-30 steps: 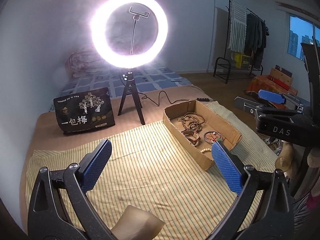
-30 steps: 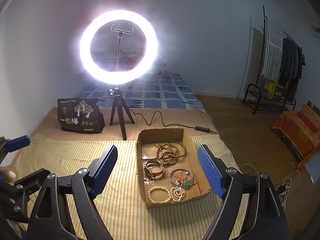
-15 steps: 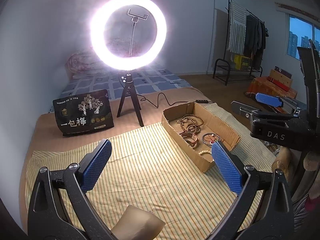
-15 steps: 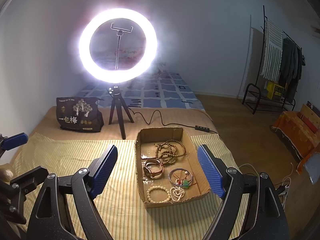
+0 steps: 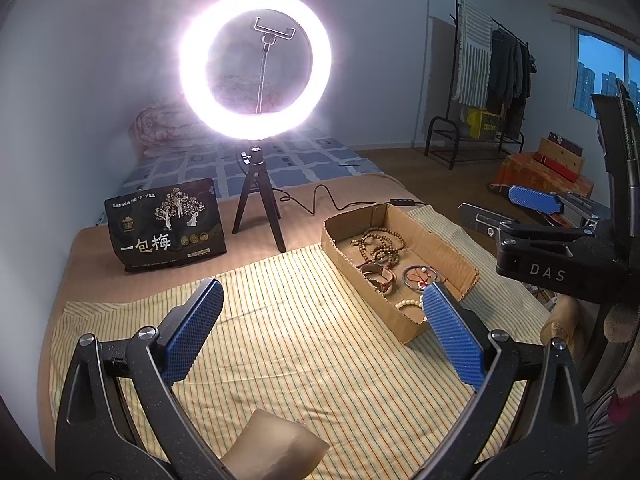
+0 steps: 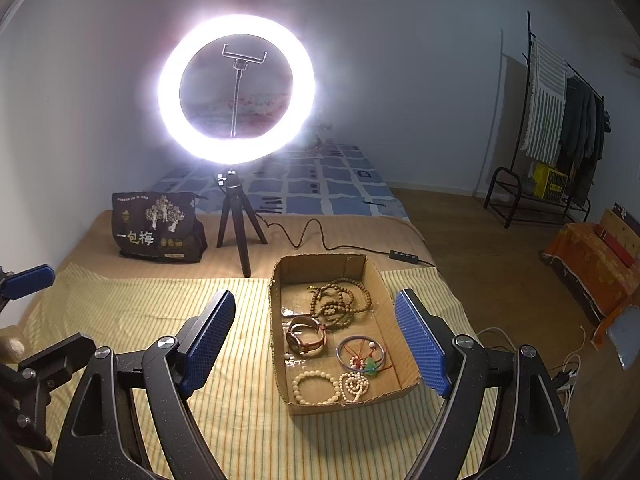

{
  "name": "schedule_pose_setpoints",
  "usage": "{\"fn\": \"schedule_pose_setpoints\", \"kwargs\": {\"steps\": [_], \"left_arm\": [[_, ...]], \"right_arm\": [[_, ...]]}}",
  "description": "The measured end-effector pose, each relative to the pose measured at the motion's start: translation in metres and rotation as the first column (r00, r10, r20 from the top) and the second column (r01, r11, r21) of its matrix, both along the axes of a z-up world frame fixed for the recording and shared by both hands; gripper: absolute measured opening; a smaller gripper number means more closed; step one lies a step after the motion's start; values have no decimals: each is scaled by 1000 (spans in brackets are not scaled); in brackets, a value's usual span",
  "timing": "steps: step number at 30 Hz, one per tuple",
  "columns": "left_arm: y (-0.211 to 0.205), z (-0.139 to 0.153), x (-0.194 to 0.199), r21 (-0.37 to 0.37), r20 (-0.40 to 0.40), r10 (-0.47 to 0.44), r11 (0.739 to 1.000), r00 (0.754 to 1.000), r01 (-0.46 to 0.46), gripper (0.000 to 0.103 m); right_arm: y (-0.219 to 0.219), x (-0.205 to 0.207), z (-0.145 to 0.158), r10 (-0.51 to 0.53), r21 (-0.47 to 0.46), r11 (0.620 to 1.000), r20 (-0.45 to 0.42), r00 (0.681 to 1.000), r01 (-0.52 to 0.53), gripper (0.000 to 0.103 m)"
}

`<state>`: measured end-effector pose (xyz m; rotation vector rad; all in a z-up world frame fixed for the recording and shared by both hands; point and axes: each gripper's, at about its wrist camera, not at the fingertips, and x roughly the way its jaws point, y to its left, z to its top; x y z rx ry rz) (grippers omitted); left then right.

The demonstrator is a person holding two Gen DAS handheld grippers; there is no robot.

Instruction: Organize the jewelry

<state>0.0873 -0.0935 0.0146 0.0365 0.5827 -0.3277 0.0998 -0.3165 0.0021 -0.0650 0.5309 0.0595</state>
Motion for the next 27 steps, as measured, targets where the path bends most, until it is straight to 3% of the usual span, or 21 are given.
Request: {"fn": "schedule_pose_setpoints", "kwargs": {"steps": [27], "left_arm": [[-2, -1, -2, -4, 3, 11, 1000, 1000, -11, 102]], "right_arm": [[0, -1, -2, 5, -9, 1000, -3, 1000, -5, 82]]}}
